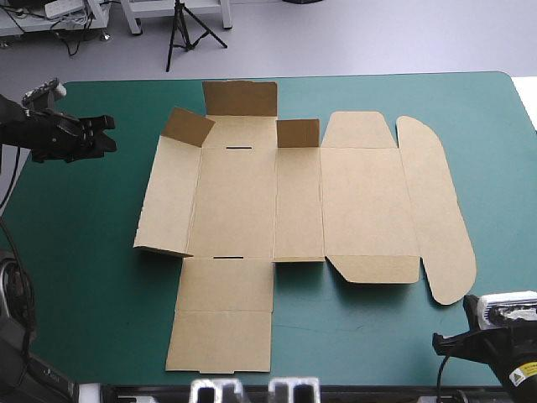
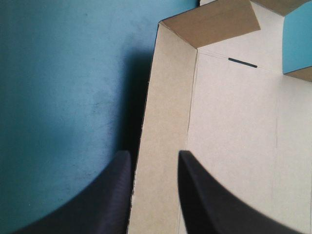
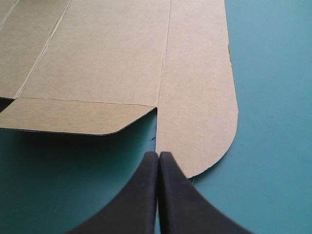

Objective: Fold the box

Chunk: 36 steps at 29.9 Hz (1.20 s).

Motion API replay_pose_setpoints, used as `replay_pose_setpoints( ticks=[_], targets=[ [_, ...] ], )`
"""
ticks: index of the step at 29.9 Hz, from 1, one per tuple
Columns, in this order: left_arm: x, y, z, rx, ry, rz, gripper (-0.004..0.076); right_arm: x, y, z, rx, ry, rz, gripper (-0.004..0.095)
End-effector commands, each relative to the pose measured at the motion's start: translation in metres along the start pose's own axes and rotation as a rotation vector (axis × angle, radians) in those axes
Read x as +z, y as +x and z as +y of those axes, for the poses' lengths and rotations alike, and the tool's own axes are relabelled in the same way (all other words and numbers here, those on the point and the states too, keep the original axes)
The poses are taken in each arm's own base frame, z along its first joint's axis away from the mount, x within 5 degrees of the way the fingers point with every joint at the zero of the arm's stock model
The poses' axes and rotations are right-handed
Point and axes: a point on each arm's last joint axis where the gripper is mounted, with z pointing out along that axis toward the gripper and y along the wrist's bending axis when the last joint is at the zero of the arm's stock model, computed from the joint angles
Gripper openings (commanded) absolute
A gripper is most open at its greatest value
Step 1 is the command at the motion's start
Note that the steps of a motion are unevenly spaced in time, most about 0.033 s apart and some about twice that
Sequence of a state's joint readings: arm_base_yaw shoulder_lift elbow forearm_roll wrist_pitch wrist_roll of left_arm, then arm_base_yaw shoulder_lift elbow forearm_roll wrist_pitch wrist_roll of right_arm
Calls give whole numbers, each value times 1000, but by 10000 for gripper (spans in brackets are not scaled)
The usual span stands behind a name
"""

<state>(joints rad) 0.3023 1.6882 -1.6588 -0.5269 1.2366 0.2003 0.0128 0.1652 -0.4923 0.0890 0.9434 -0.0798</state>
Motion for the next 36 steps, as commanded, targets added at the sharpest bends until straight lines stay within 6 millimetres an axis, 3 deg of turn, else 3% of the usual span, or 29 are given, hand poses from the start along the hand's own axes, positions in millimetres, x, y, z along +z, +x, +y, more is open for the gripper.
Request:
replay_pose_setpoints(
  ticks=[1,3,11,19,32,34,36],
  targets=[
    [-10,5,-10,3,45,22,410,-4,-12,0,-5,-1,-79,-18],
    [0,7,-4,-16,47,54,447,-4,-12,0,-6,1,-78,-18],
    [49,26,16,-46,123,204,441,-4,-12,0,-2,4,-78,-18],
    [79,45,24,-5,183,293,441,-4,-12,-1,-2,6,-80,-17],
    [129,60,-11,81,253,405,440,-4,-12,0,2,4,-80,-17],
    [134,62,-13,73,254,422,420,-4,-12,0,4,4,-80,-17],
    [140,65,-17,57,252,448,337,-4,-12,0,6,4,-80,-18]
  ],
)
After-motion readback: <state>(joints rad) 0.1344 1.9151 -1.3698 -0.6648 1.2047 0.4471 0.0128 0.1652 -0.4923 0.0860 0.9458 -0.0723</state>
